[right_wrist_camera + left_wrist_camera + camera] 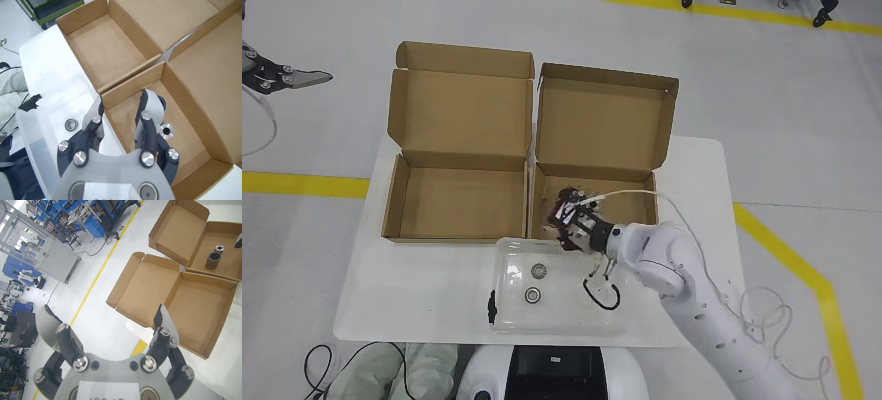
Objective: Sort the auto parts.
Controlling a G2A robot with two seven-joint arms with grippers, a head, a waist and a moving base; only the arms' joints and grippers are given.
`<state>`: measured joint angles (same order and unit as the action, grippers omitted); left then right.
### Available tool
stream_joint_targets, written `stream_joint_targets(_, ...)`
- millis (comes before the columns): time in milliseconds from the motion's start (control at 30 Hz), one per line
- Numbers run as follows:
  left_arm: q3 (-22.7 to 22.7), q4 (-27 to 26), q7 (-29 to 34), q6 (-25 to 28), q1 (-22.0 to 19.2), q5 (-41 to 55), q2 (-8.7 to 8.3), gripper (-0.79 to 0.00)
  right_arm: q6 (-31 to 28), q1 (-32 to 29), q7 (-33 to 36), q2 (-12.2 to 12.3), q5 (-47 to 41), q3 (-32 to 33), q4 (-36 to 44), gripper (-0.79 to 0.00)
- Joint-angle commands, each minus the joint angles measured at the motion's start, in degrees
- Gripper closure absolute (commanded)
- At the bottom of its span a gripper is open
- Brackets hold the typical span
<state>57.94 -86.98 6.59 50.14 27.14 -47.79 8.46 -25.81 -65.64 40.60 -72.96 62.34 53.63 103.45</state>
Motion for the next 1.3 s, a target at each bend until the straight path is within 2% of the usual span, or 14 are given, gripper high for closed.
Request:
stream_joint_targets(0, 0.0, 0.0, 0.0, 0.0, 0.0, 0.0, 0.0, -0.785, -1.4, -0.94, -0.57, 0.16, 1.19, -0.62, 1.18, -0.369)
stream_joint_targets(233, 0.0, 0.0, 0.0, 0.0, 0.0, 0.0, 0.0, -0.785, -4.14, -2.99, -2.76, 0.41, 6.55, -3.79, 2.54, -0.308)
stream_joint_targets(467, 0.0, 0.0, 0.0, 0.0, 0.0, 0.0, 0.0, -0.785, -4.8, -5.52, -6.7, 0.77, 9.14, -4.68, 3.34, -0.323)
stream_joint_targets(1267, 0.0, 0.0, 0.0, 0.0, 0.0, 0.0, 0.0, -0.785, -4.8, -5.52, -6.7, 0.77, 9.14, -4.68, 3.34, -0.323)
